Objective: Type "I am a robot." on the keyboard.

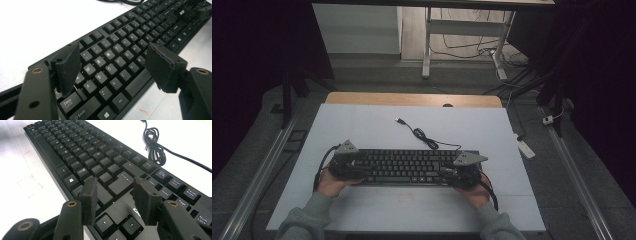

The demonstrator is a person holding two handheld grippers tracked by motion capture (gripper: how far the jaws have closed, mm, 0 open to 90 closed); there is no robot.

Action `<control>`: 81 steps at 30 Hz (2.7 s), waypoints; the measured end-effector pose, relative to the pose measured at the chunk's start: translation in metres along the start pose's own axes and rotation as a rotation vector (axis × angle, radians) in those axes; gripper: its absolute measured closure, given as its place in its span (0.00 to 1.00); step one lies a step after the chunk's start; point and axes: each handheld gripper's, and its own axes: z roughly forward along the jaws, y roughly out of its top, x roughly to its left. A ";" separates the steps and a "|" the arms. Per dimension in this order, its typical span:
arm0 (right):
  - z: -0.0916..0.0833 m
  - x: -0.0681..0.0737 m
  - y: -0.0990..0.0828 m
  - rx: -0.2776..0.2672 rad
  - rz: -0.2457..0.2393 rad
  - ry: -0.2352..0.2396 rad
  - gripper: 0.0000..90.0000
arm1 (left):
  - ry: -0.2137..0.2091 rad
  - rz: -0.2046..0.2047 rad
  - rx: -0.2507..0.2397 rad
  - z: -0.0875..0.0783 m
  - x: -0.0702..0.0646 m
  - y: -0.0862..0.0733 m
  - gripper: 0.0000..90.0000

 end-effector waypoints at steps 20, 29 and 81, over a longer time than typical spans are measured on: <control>0.019 0.017 0.022 0.010 -0.046 0.091 0.99 | -0.002 0.009 0.016 0.003 0.000 0.000 0.28; 0.044 0.030 0.033 0.056 -0.066 0.111 0.99 | -0.002 0.012 0.018 0.004 -0.001 0.000 0.28; -0.009 -0.006 0.004 -0.022 0.028 -0.039 0.66 | 0.004 0.021 0.016 0.003 -0.003 -0.002 0.29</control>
